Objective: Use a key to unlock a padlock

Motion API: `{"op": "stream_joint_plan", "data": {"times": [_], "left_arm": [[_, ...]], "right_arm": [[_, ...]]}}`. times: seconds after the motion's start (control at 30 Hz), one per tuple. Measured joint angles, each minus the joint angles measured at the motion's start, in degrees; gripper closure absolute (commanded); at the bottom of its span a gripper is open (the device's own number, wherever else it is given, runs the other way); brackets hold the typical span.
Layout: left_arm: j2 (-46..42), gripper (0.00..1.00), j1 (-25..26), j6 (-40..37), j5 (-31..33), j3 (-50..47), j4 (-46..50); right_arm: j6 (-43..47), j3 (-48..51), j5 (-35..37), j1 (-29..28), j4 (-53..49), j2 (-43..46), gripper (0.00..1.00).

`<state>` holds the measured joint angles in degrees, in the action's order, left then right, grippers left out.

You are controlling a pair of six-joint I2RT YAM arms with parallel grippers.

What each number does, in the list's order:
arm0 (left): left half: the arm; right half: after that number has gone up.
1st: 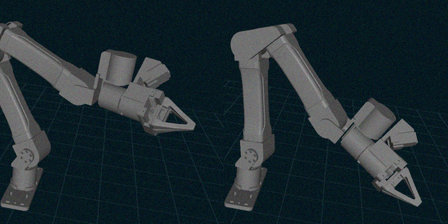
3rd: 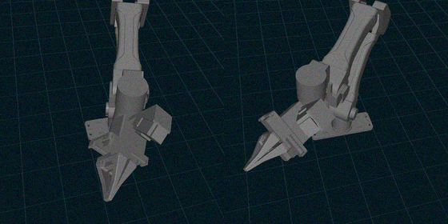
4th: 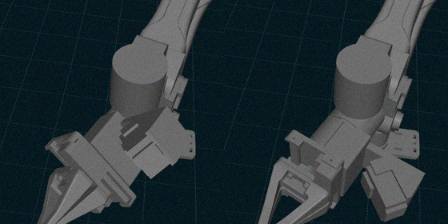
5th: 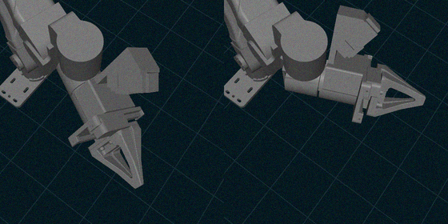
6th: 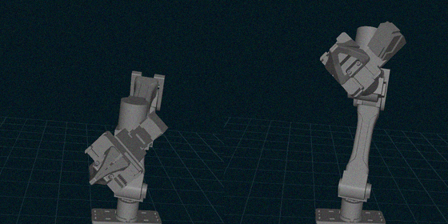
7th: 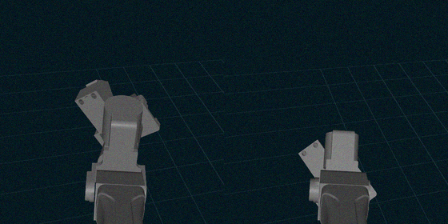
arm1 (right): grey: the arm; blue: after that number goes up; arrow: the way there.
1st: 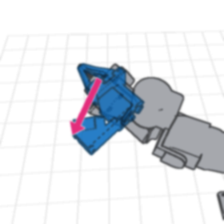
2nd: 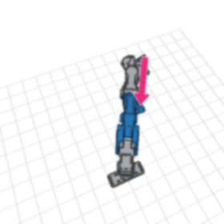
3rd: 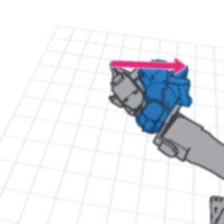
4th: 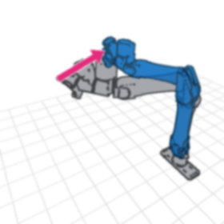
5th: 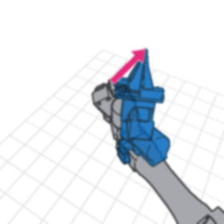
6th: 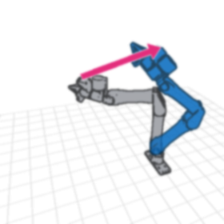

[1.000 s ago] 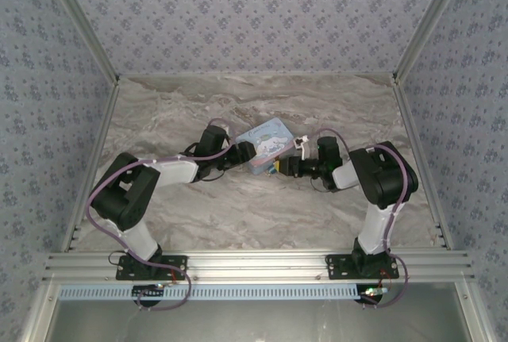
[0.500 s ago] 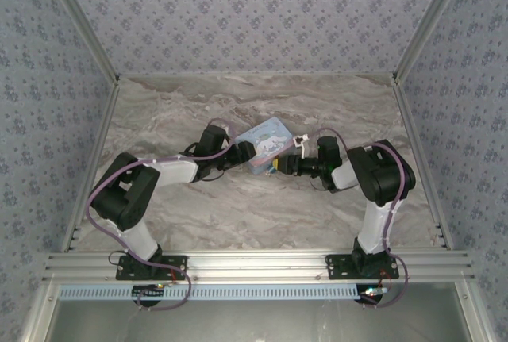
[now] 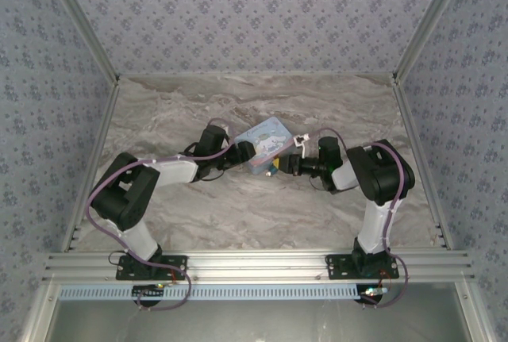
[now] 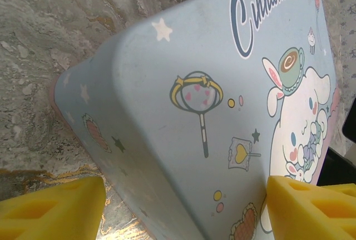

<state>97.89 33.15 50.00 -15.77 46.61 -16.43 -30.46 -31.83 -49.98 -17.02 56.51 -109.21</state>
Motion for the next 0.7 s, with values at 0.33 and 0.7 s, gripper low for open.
{"op": "stream_joint_plan", "data": {"times": [0.33, 0.7], "left_arm": [[-0.13, 0.26, 0.0, -0.04, 0.13, 0.0, 0.26], [-0.52, 0.26, -0.02, -0.44, 0.68, 0.0, 0.94]], "right_arm": [[0.0, 0.94, -0.24, 0.55, 1.01, 0.0, 0.79], [0.2, 0.94, -0.09, 0.52, -0.07, 0.0, 0.95]]}}
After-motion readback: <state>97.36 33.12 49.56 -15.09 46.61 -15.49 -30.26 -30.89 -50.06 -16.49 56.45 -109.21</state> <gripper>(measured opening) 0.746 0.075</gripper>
